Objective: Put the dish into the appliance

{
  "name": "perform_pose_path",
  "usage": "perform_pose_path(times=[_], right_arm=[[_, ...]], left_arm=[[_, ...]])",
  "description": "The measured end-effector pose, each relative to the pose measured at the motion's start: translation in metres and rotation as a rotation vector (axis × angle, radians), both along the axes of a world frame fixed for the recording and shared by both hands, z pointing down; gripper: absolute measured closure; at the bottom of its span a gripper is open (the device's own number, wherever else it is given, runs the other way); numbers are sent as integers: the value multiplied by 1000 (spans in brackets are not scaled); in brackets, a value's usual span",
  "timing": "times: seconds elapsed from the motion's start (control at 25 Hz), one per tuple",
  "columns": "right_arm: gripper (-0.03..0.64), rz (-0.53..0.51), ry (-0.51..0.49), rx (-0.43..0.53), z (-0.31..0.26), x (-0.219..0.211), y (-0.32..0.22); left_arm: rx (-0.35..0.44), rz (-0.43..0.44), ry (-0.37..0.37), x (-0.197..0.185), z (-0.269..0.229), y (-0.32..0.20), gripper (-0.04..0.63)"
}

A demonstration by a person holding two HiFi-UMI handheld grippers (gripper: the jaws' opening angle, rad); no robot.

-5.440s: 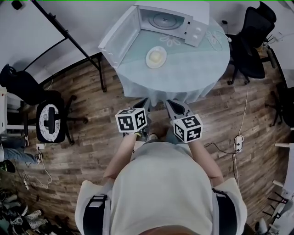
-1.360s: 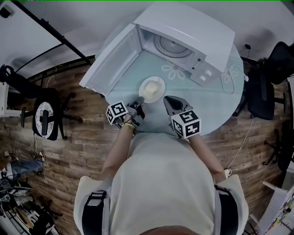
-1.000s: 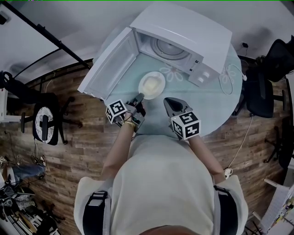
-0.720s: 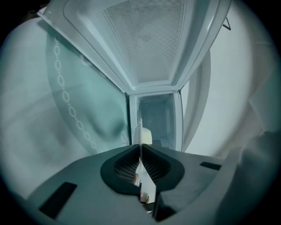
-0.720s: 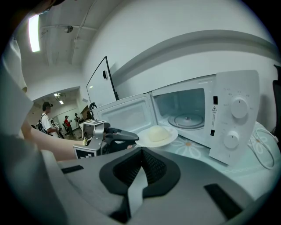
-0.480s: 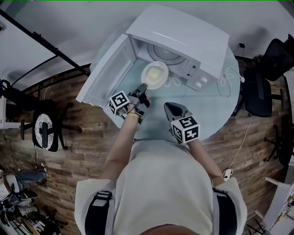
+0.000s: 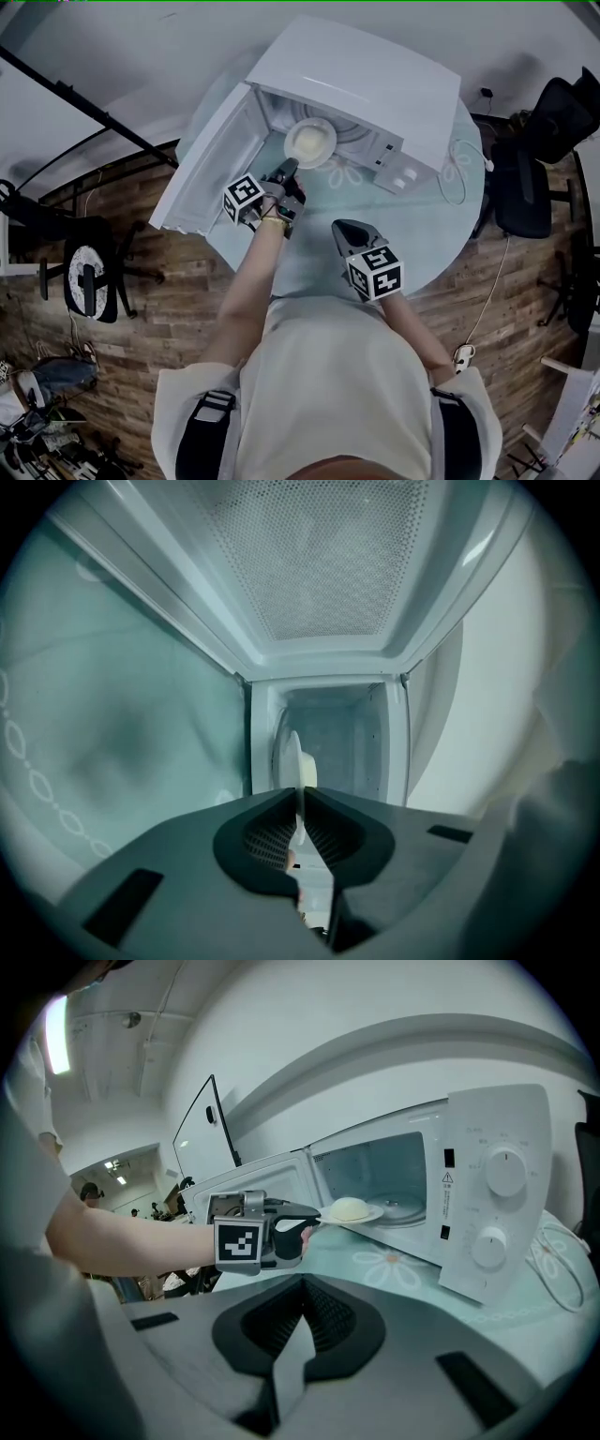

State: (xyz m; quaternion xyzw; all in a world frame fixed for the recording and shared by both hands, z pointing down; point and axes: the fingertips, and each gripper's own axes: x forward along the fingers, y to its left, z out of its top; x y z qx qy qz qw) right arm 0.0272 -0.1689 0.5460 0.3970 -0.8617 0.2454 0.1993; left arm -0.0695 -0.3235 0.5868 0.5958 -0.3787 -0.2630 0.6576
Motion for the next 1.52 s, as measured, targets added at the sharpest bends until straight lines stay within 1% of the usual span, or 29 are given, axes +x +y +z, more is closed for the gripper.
perform_pose_path(times=[0.16, 0.24, 0.52, 0.84, 0.96, 1.12, 1.28, 1.4, 1.52], right_arm=[[611, 10, -5, -8, 3, 2, -4], [611, 10, -4, -11, 4, 2, -6], [611, 10, -1, -23, 7, 2, -10], [611, 27, 6, -38, 11, 10, -12], [611, 34, 11, -43, 12, 13, -13], [611, 47, 14, -43, 12, 17, -14], [611, 52, 17, -45, 13, 18, -15], [611, 50, 23, -48, 14, 18, -14], [611, 47, 26, -52, 15, 17, -13]], left_arm=[[-14, -5, 12, 4, 4, -10, 568], [-21, -1, 7, 7, 5, -15, 568], [-55, 5, -22, 19, 12, -38, 569], [-71, 48, -87, 37, 16, -69, 569], [-84, 51, -97, 40, 18, -76, 569], [-108, 45, -96, 42, 24, -82, 569], [-128, 43, -121, 43, 32, -83, 569], [-128, 53, -143, 45, 35, -85, 569], [-118, 69, -143, 47, 36, -86, 569]])
